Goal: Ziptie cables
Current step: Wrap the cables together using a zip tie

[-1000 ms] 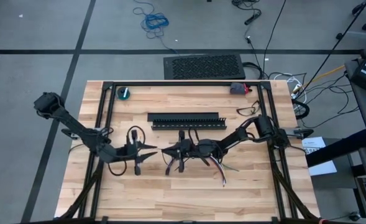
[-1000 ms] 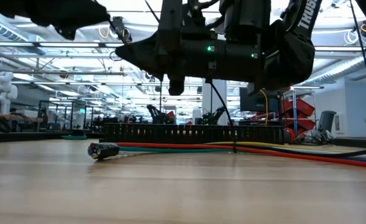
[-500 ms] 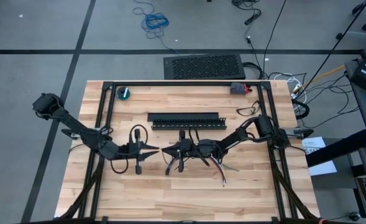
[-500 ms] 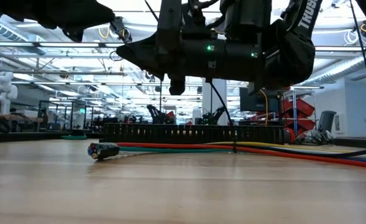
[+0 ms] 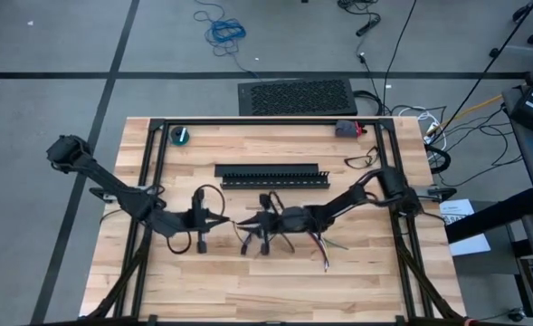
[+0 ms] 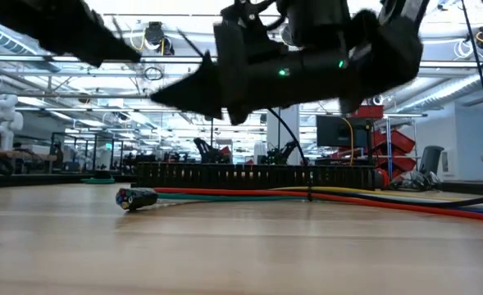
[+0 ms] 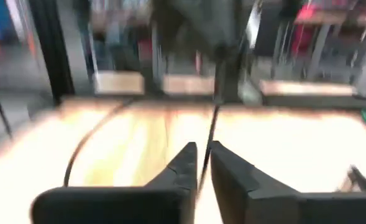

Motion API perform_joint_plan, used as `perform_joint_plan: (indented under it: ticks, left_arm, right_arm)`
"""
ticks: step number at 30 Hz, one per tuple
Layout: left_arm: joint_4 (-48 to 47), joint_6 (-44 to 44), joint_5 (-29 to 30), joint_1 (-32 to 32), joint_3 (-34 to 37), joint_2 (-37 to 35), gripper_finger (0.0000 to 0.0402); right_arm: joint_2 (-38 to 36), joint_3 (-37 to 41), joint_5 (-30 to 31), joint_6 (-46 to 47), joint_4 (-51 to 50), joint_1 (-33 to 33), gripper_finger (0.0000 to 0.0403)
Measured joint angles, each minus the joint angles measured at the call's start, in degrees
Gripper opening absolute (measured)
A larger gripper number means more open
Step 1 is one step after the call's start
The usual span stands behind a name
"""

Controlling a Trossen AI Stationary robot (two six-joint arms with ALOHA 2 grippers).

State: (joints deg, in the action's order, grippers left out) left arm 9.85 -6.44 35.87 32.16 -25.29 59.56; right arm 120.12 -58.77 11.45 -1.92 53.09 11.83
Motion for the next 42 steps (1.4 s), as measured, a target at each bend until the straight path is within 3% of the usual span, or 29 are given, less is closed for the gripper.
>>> perform_joint_plan:
  ticks: [7,12,20,32,42]
  left_arm:
    - [-10.78,-9.44,-6.19,-1.24,-1.91,-0.08,0.0001]
    - [-11.69,-13.42,-7.82,-1.49,-1.91,-0.03,0.0000]
    - [-11.91,-18.69,-7.35,-1.44,-1.91,0.16,0.0000]
    - [-8.43,-20.06,-5.52,-1.40,-1.93,6.46,0.0000]
    - [-7.19,-20.15,-5.48,-1.40,-1.93,8.29,0.0000]
  right_arm:
    - [-9.57,-6.56,1.97,-5.87,-39.66,-0.21,0.0124]
    - [-10.18,-12.82,-2.41,-8.09,-59.14,-0.27,0.0148]
    - [-6.65,-13.74,-8.66,-9.27,-60.32,-1.39,0.0145]
    - [-3.31,-13.72,-8.75,-8.64,-61.80,-1.69,0.0144]
    - [-3.31,-13.72,-9.46,-10.66,-61.95,-6.86,0.0144]
